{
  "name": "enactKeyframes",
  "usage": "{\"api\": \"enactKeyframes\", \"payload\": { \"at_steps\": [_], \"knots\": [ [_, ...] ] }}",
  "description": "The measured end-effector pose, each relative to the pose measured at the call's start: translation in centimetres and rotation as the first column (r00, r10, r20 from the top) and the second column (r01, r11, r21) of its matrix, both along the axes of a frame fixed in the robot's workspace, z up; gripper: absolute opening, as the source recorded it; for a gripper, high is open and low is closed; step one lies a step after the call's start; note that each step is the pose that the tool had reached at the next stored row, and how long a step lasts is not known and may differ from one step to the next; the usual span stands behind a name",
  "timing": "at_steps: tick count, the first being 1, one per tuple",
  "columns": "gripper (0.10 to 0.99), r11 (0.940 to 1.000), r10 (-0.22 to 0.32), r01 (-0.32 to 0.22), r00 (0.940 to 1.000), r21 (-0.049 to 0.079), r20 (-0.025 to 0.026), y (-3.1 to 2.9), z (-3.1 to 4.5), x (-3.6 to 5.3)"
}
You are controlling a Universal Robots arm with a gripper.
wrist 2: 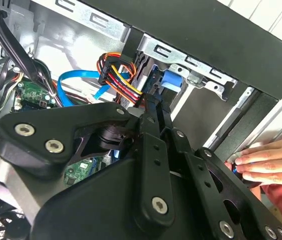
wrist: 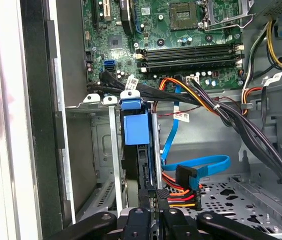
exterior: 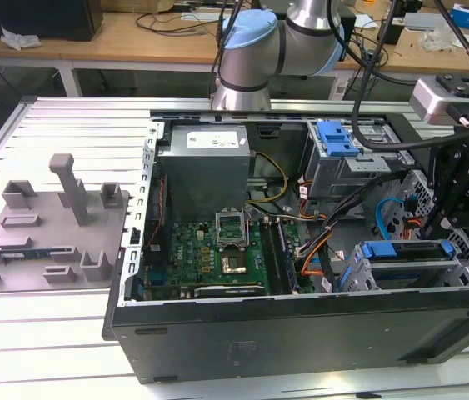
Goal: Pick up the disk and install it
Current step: 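Insert the first disk wire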
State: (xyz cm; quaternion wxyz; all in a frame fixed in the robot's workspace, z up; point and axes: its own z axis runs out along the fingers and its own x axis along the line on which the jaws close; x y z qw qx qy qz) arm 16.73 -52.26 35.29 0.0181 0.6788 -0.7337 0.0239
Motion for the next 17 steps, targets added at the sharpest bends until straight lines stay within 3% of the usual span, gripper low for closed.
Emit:
{"api": "enactKeyframes", "payload": {
  "at_steps": [17],
  "knots": [
    [0.165,1.0000,0.000,0.000,1.0000,0.000,0.0000,0.00,-0.44,0.00]
  ]
}}
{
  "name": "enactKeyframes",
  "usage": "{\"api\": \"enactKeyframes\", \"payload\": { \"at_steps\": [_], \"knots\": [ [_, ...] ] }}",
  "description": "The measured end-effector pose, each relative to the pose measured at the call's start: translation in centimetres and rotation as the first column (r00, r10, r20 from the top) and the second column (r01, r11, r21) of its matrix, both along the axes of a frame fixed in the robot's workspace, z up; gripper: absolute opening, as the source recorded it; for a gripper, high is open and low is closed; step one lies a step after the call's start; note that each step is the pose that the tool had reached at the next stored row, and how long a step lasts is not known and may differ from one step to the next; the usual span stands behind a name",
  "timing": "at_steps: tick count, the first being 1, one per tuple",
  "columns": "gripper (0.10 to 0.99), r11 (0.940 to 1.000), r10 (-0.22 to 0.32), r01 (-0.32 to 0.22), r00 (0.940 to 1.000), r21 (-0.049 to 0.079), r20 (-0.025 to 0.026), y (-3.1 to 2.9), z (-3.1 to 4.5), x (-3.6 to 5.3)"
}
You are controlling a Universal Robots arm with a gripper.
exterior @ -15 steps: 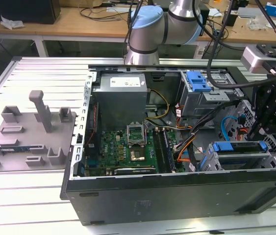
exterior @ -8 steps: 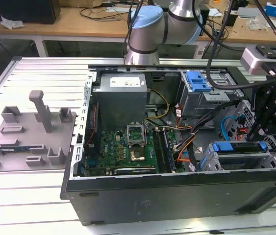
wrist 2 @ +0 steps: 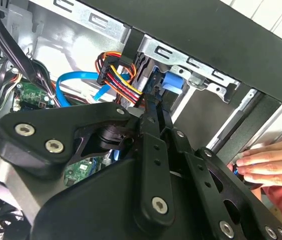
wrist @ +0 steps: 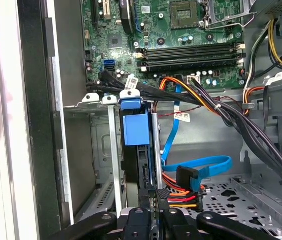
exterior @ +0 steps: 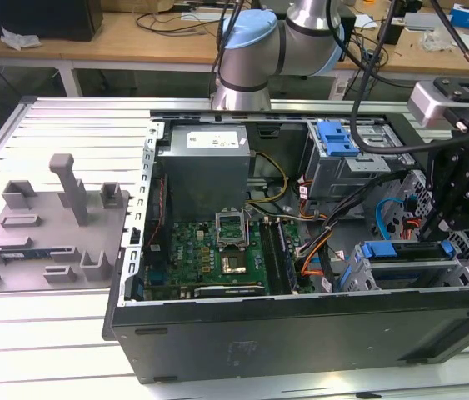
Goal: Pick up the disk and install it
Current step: 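Insert the first disk wire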
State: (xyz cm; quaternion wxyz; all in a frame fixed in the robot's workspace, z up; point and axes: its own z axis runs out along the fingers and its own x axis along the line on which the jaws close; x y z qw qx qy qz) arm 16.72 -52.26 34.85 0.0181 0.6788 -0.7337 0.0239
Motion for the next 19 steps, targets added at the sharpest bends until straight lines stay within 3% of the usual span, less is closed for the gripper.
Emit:
{"api": "enactKeyframes", "payload": {
  "at_steps": [19],
  "knots": [
    [0.165,1.0000,0.000,0.000,1.0000,0.000,0.0001,-0.12,-0.66,0.00]
  ]
}}
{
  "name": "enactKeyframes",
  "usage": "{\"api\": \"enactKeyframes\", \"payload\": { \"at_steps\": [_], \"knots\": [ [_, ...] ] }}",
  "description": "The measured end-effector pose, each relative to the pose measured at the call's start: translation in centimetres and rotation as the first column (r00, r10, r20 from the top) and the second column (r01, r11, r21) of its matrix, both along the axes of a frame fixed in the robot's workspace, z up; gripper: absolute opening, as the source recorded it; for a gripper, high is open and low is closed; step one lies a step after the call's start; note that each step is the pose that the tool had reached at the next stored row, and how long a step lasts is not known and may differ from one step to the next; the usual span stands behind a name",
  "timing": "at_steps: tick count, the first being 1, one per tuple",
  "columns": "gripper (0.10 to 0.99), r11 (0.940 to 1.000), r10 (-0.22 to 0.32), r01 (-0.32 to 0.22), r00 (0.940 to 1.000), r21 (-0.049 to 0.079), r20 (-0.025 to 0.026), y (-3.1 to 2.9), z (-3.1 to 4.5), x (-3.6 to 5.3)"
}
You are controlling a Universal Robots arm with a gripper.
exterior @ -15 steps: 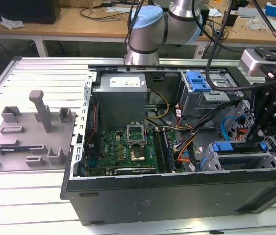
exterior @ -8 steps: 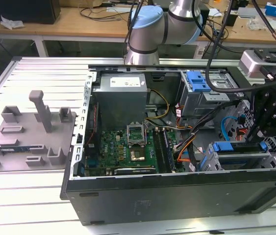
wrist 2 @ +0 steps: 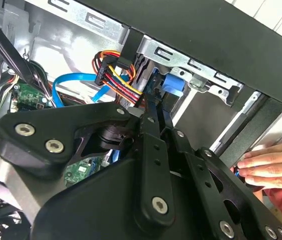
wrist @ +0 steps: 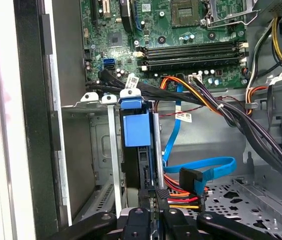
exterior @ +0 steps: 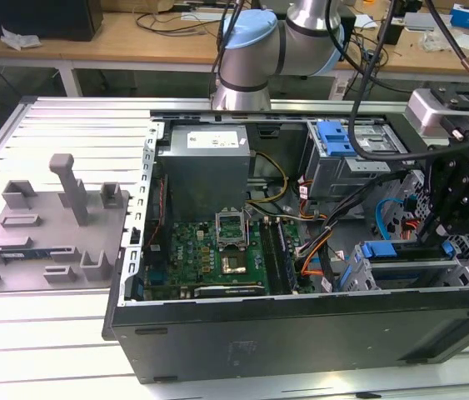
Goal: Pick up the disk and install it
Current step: 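Insert the first disk wire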
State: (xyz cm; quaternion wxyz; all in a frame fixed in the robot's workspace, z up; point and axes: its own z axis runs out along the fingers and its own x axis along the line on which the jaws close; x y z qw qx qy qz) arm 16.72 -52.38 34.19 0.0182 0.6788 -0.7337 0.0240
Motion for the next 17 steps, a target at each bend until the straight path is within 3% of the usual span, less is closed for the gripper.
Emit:
{"api": "enactKeyframes", "payload": {
  "at_steps": [7,13,15,17],
  "knots": [
    [0.165,1.0000,0.000,0.000,1.0000,0.000,0.0000,-0.01,-0.31,-0.18],
    [0.302,1.0000,0.000,0.000,1.0000,0.000,0.0000,0.00,-0.19,-0.21],
    [0.302,1.0000,0.000,0.000,1.0000,-0.001,0.0000,0.02,0.52,-0.21],
    [0.302,1.0000,0.000,0.000,1.0000,-0.001,0.0004,0.03,2.23,-0.21]
  ]
}}
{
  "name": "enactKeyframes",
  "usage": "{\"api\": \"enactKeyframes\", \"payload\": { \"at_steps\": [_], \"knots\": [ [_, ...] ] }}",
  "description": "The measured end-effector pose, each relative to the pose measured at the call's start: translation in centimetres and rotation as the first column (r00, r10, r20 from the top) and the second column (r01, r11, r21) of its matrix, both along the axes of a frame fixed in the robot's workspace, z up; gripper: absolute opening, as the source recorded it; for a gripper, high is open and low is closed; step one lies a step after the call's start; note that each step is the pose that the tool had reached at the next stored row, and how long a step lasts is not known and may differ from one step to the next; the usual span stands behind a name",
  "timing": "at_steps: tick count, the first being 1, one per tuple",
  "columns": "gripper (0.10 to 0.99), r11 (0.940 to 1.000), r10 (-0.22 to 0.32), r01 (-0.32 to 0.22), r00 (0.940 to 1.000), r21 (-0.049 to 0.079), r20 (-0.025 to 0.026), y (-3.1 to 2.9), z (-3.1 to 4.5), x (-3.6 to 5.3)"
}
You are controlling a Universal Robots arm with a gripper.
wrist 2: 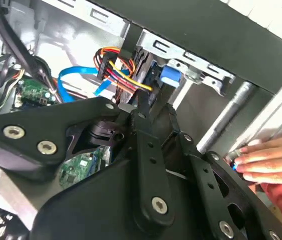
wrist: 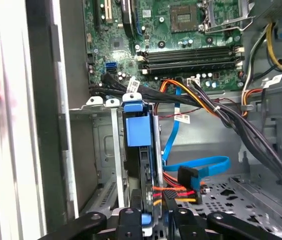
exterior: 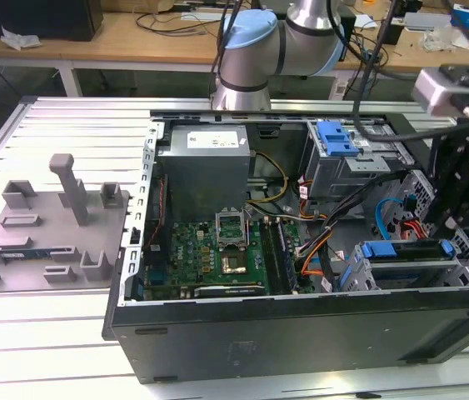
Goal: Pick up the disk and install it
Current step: 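Insert the first disk wire, then insert the second disk wire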
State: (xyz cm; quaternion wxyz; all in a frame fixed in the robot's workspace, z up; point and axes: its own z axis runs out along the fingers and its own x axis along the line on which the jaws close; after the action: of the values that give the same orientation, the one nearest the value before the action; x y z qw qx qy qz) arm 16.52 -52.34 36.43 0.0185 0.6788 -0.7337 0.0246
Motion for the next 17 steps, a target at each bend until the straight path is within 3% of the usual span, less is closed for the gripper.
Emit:
{"api": "enactKeyframes", "payload": {
  "at_steps": [2,17],
  "knots": [
    [0.302,1.0000,0.000,0.000,1.0000,0.000,0.0001,0.00,0.78,0.00],
    [0.302,1.0000,0.001,-0.001,1.0000,0.000,0.0000,0.00,0.79,0.00]
  ]
}}
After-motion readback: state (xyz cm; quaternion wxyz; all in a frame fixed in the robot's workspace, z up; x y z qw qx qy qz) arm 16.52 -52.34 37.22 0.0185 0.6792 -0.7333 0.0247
